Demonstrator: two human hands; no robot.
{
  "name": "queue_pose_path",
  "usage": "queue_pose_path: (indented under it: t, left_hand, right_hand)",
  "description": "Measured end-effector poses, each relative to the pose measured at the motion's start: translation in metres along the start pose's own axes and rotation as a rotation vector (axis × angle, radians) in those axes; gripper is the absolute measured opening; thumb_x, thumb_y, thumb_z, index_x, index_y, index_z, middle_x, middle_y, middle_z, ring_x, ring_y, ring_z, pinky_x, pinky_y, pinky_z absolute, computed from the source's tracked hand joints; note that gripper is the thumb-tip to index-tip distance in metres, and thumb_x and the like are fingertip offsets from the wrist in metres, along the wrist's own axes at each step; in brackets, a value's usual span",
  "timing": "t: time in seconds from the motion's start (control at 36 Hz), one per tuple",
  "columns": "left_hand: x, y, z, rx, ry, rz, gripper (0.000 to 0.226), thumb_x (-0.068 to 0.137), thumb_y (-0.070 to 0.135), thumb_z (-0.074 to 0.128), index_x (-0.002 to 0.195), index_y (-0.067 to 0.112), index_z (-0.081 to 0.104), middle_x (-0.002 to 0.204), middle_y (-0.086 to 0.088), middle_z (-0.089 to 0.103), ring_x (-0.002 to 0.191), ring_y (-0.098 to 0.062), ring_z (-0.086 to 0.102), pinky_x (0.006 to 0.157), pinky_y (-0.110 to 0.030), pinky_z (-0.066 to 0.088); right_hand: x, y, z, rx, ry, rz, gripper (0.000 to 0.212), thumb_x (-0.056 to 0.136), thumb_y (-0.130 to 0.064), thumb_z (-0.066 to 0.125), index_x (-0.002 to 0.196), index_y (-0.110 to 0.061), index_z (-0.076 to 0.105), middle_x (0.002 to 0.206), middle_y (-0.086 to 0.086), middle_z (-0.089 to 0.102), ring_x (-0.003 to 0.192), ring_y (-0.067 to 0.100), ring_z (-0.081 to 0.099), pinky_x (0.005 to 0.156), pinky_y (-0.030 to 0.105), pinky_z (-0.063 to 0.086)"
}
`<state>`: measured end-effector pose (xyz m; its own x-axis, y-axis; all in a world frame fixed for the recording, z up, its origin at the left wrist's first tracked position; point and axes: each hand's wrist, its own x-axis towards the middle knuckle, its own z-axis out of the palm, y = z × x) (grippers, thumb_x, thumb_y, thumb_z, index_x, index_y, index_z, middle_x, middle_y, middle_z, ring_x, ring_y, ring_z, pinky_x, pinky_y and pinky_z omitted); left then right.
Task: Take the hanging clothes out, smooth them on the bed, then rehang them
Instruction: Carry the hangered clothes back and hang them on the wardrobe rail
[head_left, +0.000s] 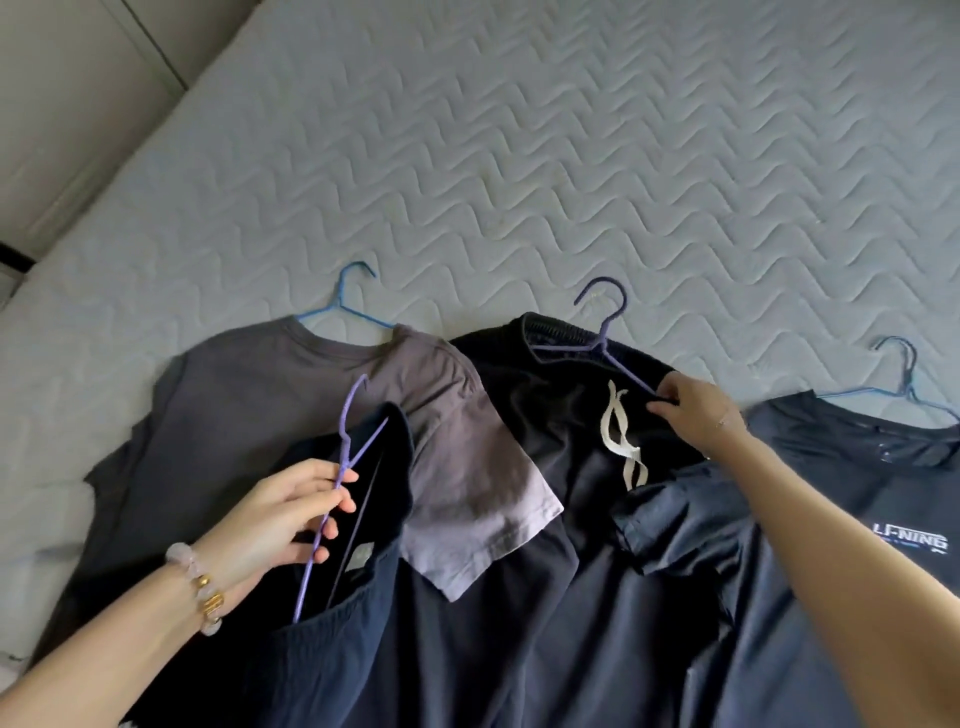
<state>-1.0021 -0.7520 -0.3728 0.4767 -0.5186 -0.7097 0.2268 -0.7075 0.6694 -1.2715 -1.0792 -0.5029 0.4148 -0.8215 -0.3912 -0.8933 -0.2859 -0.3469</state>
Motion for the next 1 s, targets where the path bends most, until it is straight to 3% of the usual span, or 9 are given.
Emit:
queue_pose_path:
  t: [0.11,0.17,0.25,0.39,0.53,0.64,0.81,0.92,1.0]
  left_hand:
    - [-0.026,0.002,-0.017,0.008,0.009,0.046,0.022,0.095,-0.003,0.046,0.106,0.009,0.062,0.089,-0.006,0.065,0.062,-0.017,0.048,0.048,-0.025,0.044]
    - [-0.042,0.005,-0.031,0.006,0.02,0.071,0.023,0.095,-0.004,0.046,0.106,0.01,0.062,0.091,-0.005,0.067,0.062,-0.016,0.048,0.049,-0.025,0.043]
    - [-0.072,0.007,-0.061,-0.035,0.052,0.115,0.026,0.094,-0.007,0.046,0.101,0.011,0.063,0.093,-0.006,0.068,0.062,-0.016,0.047,0.049,-0.025,0.042]
    - [-0.13,0.003,-0.127,-0.18,0.133,0.149,0.021,0.092,-0.006,0.049,0.096,0.007,0.064,0.09,-0.009,0.068,0.06,-0.017,0.045,0.04,-0.018,0.043]
    - [-0.187,-0.017,-0.208,-0.265,0.228,0.216,0.014,0.092,-0.005,0.05,0.087,-0.004,0.064,0.079,-0.017,0.063,0.049,-0.014,0.048,0.035,-0.012,0.043]
    - [-0.233,-0.043,-0.282,-0.341,0.27,0.278,0.019,0.092,-0.007,0.048,0.084,-0.003,0.064,0.062,-0.007,0.06,0.037,-0.002,0.053,0.036,-0.011,0.044]
    - [-0.295,-0.083,-0.362,-0.406,0.272,0.356,0.025,0.094,-0.009,0.041,0.085,0.002,0.062,0.076,-0.011,0.053,0.061,-0.015,0.049,0.036,-0.009,0.044]
    - [-0.322,-0.102,-0.392,-0.45,0.219,0.36,0.021,0.095,-0.005,0.043,0.095,0.003,0.063,0.075,-0.004,0.054,0.044,-0.005,0.054,0.033,-0.01,0.038]
    - [-0.334,-0.109,-0.404,-0.475,0.196,0.389,0.021,0.097,-0.001,0.042,0.098,0.006,0.062,0.08,0.0,0.053,0.036,0.002,0.048,0.031,-0.01,0.032]
  right_hand:
    - [-0.046,-0.032,-0.025,0.104,-0.081,-0.064,0.009,0.082,-0.03,0.066,0.082,-0.024,0.059,0.091,0.005,0.067,0.091,0.028,0.061,0.08,0.036,0.046]
    - [-0.073,-0.056,-0.038,0.188,-0.061,-0.092,0.011,0.083,-0.029,0.065,0.076,-0.027,0.058,0.082,0.0,0.064,0.084,0.022,0.061,0.075,0.033,0.045]
    - [-0.118,-0.098,-0.054,0.32,-0.038,-0.118,0.008,0.086,-0.026,0.063,0.082,-0.019,0.063,0.079,-0.002,0.063,0.074,0.011,0.058,0.067,0.024,0.043]
    - [-0.184,-0.167,-0.084,0.395,-0.021,-0.12,0.017,0.085,-0.029,0.063,0.09,-0.014,0.067,0.086,0.004,0.068,0.082,0.018,0.063,0.08,0.033,0.049]
    - [-0.244,-0.242,-0.12,0.371,-0.002,-0.177,0.02,0.086,-0.031,0.061,0.092,-0.012,0.066,0.081,0.0,0.064,0.073,0.011,0.058,0.064,0.022,0.045]
    - [-0.293,-0.298,-0.139,0.331,0.058,-0.193,0.022,0.087,-0.032,0.06,0.09,-0.011,0.067,0.081,0.004,0.065,0.073,0.016,0.06,0.063,0.026,0.045]
    - [-0.364,-0.356,-0.161,0.418,0.225,-0.148,0.027,0.089,-0.026,0.058,0.091,-0.001,0.068,0.073,0.007,0.064,0.063,0.015,0.059,0.055,0.024,0.045]
    - [-0.4,-0.388,-0.168,0.423,0.311,-0.128,0.038,0.089,-0.026,0.058,0.098,0.01,0.066,0.088,0.022,0.068,0.072,0.027,0.062,0.072,0.032,0.051]
    - [-0.423,-0.407,-0.174,0.429,0.367,-0.101,0.043,0.088,-0.024,0.059,0.103,0.016,0.062,0.094,0.027,0.067,0.076,0.027,0.058,0.072,0.033,0.047]
